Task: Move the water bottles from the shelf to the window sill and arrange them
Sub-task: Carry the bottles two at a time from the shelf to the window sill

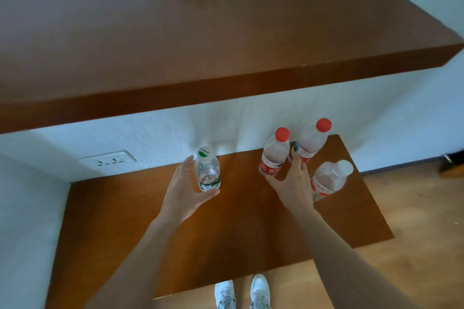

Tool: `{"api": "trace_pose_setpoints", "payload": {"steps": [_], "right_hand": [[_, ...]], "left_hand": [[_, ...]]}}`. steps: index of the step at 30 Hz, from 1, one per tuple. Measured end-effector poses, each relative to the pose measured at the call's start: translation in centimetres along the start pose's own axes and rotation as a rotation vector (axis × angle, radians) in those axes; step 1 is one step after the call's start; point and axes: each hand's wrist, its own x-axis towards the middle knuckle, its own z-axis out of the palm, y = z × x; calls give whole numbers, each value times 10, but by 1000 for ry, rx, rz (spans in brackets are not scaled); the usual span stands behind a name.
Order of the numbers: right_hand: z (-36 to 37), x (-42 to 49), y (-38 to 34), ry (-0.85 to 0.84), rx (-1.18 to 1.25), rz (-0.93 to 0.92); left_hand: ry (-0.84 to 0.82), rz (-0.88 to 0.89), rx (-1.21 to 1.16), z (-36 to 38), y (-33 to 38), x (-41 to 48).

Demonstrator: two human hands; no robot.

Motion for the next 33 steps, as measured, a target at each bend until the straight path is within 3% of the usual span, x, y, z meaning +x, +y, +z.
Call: {"api": "trace_pose_setpoints", "payload": {"steps": [6, 19, 23, 33], "right_hand": [[16, 32, 0, -5, 230, -17], [7, 29, -28, 60, 248, -246], [-12, 16, -47, 102, 272, -281], [-57, -24, -98, -40, 354, -344]], "left_hand": [[-31, -66, -308, 17, 15, 23], [48, -64, -267, 8, 40, 9], [100, -57, -374, -5, 65, -4], [305, 4, -569, -50, 107, -37]]}}
